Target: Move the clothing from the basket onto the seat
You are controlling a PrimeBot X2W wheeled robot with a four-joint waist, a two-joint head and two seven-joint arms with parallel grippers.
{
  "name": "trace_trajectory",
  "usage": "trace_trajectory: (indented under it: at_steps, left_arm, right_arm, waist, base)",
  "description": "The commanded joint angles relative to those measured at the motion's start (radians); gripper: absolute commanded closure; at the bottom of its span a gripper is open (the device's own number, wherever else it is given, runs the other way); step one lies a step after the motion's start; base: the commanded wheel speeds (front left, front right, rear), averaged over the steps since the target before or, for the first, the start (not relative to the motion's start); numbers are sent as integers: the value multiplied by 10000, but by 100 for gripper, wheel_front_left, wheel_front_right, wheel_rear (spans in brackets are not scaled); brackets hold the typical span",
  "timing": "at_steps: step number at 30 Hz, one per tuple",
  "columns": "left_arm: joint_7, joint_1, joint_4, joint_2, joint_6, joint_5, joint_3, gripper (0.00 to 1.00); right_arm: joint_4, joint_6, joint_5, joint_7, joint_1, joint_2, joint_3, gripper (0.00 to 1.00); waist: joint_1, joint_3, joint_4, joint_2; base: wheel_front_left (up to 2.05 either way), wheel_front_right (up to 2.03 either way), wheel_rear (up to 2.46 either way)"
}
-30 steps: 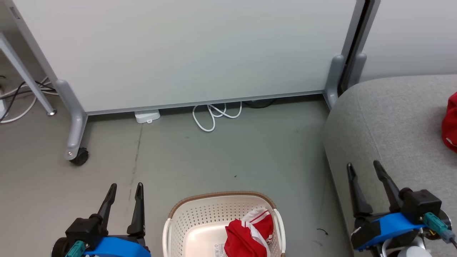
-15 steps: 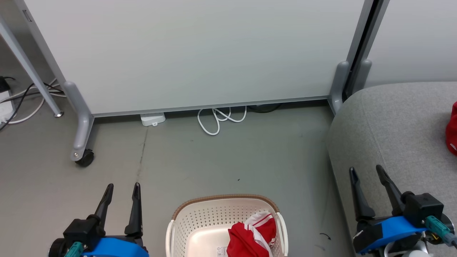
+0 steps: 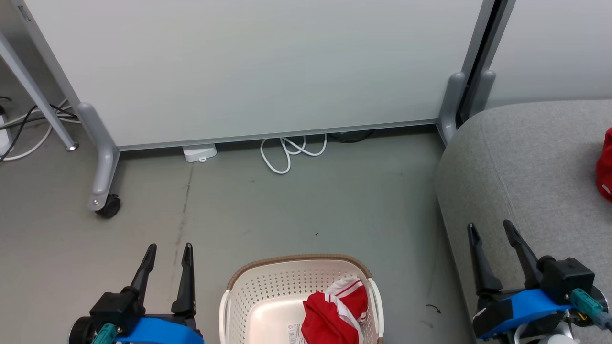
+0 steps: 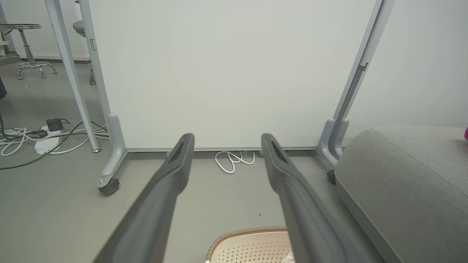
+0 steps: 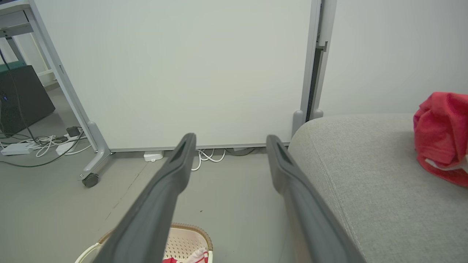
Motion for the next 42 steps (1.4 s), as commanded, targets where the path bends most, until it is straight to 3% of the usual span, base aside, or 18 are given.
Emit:
trace_trajectory:
  at_steps: [1,11,20,31,42]
  left_arm:
    - [-48,-73,-40,4,-8,18,-32,0]
    - [-48,-404,-49,35,-9,30,-187,0]
    - [-45,-1561,788,7,-9,-67,-764,0]
    - [-41,-3234,2701,98,-9,-460,-1636,0]
    - [108,-4881,5467,159,-9,-1238,-3074,0]
  right_arm:
    - [-15,5,18,-70,85,5,9,0]
    - [-104,5,70,-153,-138,5,82,0]
    - [-525,5,-57,-171,-827,1,641,0]
    - [-810,5,86,-462,-1935,6,1087,0]
    - [-966,5,94,-731,-2531,7,1327,0]
  waist:
    - [0,18,-3,0]
    - [0,397,-107,0]
    - [0,1834,-824,0]
    - [0,4151,-1982,0]
    - [0,5825,-2584,0]
  base:
    - [0,0,0]
    - [0,0,0]
    - [0,0,0]
    - [0,0,0]
    - [0,0,0]
